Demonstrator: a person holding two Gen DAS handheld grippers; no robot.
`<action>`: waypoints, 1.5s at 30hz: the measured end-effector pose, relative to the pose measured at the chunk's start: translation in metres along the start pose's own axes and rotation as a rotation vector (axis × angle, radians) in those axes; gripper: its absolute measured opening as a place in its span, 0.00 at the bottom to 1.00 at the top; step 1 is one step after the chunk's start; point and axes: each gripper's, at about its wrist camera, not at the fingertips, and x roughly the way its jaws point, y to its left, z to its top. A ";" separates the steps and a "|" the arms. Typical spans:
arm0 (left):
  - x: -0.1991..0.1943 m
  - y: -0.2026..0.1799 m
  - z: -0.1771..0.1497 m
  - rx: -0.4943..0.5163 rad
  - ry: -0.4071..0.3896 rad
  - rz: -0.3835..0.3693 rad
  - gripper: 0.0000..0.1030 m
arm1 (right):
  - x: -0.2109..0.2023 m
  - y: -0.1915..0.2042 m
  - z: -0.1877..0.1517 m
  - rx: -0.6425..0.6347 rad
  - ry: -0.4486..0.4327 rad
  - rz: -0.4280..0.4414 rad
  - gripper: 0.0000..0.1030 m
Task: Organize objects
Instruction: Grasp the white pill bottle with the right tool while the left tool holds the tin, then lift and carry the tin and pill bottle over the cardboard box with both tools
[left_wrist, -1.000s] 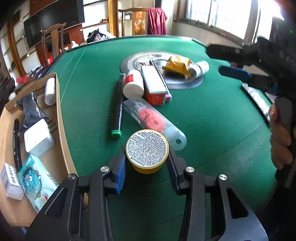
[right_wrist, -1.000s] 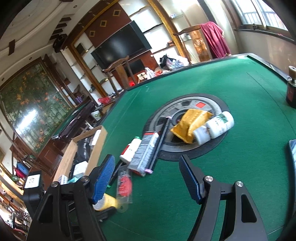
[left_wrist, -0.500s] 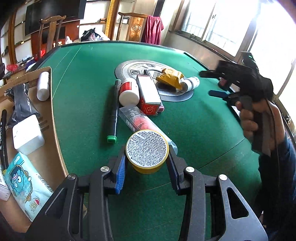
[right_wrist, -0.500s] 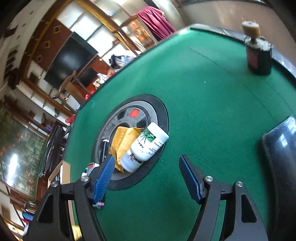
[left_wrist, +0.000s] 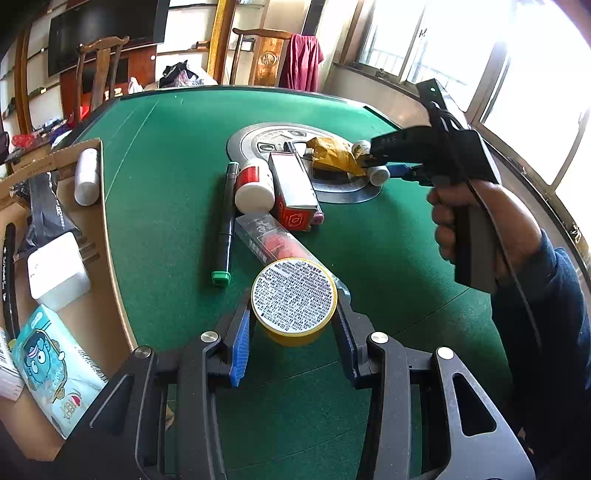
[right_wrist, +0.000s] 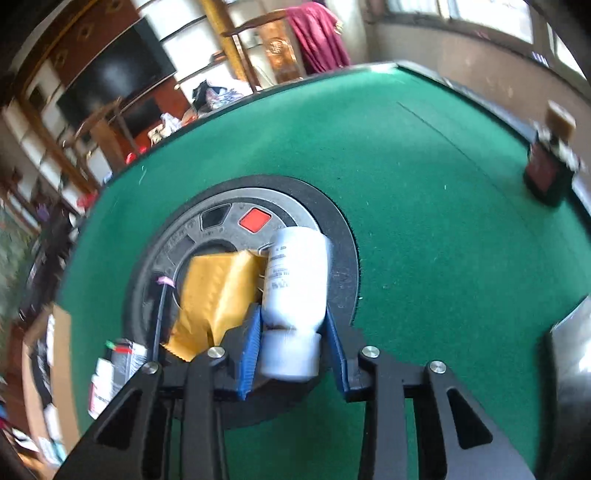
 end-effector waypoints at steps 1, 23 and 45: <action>0.000 0.001 0.001 -0.003 0.000 -0.001 0.38 | -0.002 -0.002 -0.002 -0.010 -0.001 0.011 0.32; -0.004 0.008 0.003 -0.047 -0.031 0.019 0.38 | -0.064 0.080 -0.074 -0.257 -0.043 0.411 0.32; -0.069 0.029 0.010 -0.119 -0.164 0.002 0.38 | -0.076 0.106 -0.090 -0.321 -0.042 0.463 0.32</action>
